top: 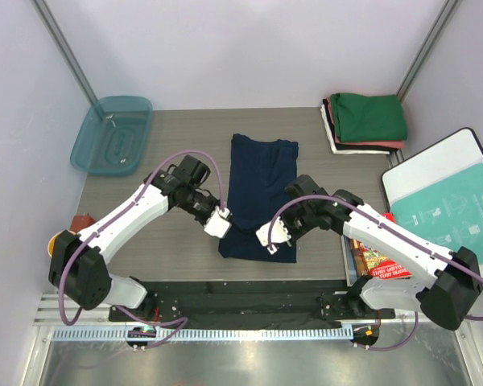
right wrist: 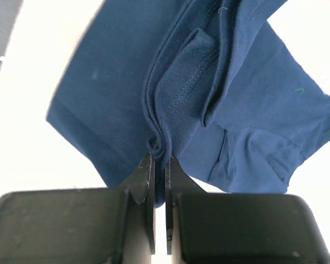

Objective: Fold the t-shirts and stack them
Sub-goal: Fold the tshirt

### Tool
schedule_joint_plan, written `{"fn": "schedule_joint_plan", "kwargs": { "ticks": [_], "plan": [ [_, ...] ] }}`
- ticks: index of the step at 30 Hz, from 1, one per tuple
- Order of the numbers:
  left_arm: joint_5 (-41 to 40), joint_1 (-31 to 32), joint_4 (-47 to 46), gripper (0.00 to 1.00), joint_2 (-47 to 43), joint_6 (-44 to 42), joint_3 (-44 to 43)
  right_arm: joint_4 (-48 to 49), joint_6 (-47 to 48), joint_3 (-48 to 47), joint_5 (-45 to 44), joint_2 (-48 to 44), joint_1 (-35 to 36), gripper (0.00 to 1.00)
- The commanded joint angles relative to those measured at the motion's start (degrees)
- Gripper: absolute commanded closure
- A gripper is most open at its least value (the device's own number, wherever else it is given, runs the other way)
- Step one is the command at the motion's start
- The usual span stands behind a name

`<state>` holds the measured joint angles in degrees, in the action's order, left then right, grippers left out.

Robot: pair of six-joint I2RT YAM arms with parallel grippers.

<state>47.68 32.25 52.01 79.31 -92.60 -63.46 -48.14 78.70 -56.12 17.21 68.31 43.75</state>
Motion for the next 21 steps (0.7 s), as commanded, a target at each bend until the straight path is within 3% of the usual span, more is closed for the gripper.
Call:
{"fn": "schedule_joint_plan", "kwargs": {
  "ticks": [1, 21],
  "plan": [
    [2.77, -1.57, -1.65, 1.0, 2.6, -3.99, -3.07, 4.1, 3.65, -0.66, 1.59, 2.52, -3.3, 0.99],
    [5.76, -6.14, -0.51, 1.0, 20.53, -10.67, -16.51, 11.14, 9.72, -9.0, 5.9, 20.97, -14.83, 0.99]
  ]
}}
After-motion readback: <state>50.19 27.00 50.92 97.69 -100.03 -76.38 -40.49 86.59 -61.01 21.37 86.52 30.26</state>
